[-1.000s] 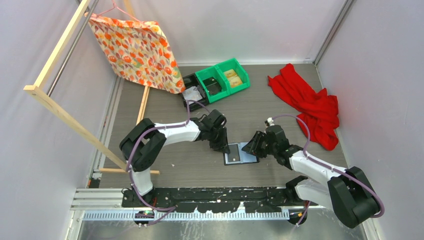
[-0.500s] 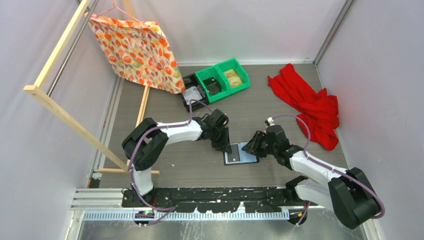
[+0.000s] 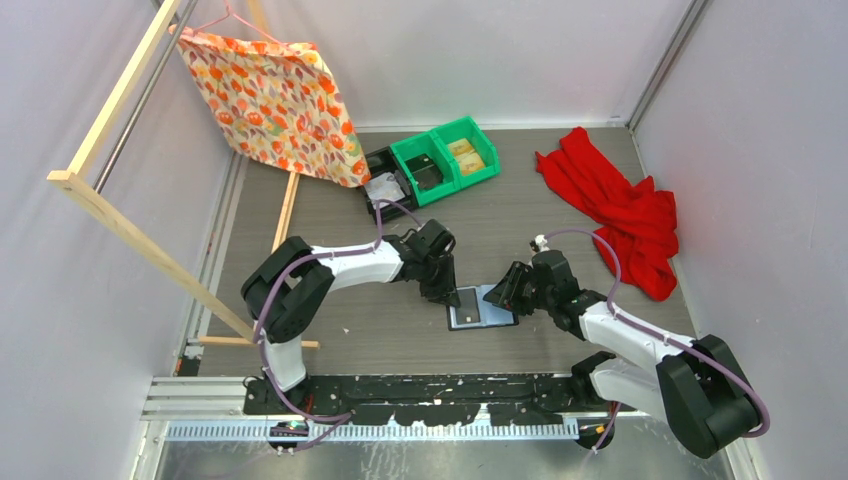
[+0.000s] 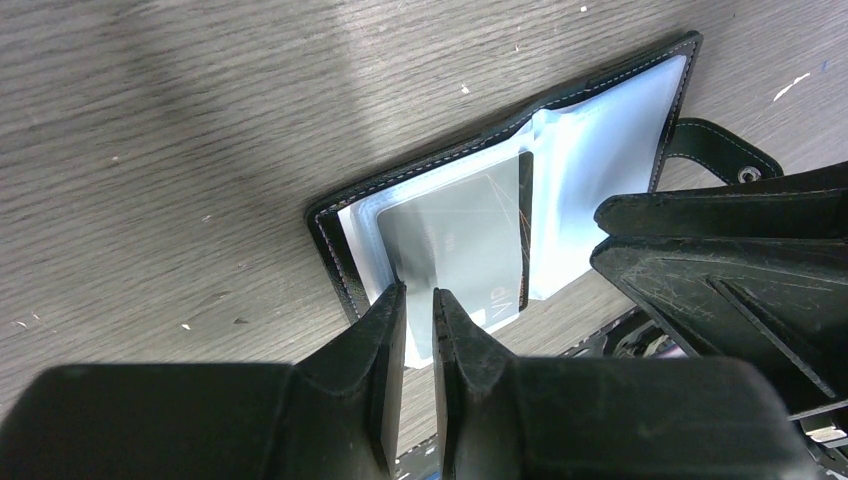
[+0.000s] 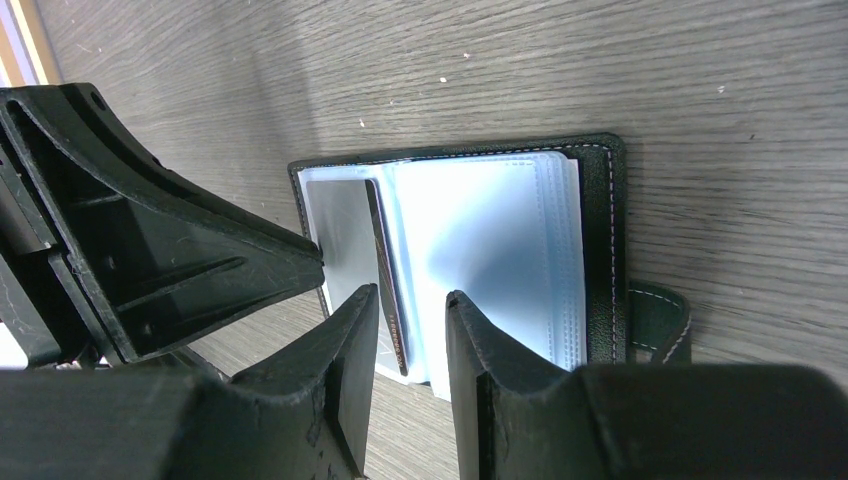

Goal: Take the credit cards out of the card holder
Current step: Remove the credit card from the card holder.

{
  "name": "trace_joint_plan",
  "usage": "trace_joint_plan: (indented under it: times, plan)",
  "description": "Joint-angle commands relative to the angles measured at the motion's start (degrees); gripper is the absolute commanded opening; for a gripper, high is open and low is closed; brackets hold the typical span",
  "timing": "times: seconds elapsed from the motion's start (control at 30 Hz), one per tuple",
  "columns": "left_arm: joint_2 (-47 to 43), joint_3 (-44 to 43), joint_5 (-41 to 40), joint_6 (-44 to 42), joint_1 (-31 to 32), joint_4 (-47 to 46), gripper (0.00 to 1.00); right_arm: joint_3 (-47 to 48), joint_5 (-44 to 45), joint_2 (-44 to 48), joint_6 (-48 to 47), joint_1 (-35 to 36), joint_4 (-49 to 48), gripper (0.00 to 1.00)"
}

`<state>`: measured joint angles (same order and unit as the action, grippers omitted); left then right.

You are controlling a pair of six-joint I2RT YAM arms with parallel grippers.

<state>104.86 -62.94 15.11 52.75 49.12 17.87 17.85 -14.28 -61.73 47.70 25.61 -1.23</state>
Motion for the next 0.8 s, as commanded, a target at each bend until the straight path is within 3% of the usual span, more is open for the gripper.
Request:
trace_joint_plan:
  times: [0.0, 0.77]
  plan:
    - [-2.03, 0.67, 0.38, 0.65, 0.27, -0.75, 0.18, 1.03, -0.39, 0.62, -0.44, 0.05, -1.57, 0.36]
    - [3.33, 0.05, 5.1, 1.89, 0.62, -6.27, 0.18, -0.68, -3.92, -1.3, 2.16, -0.02, -7.46, 0.38]
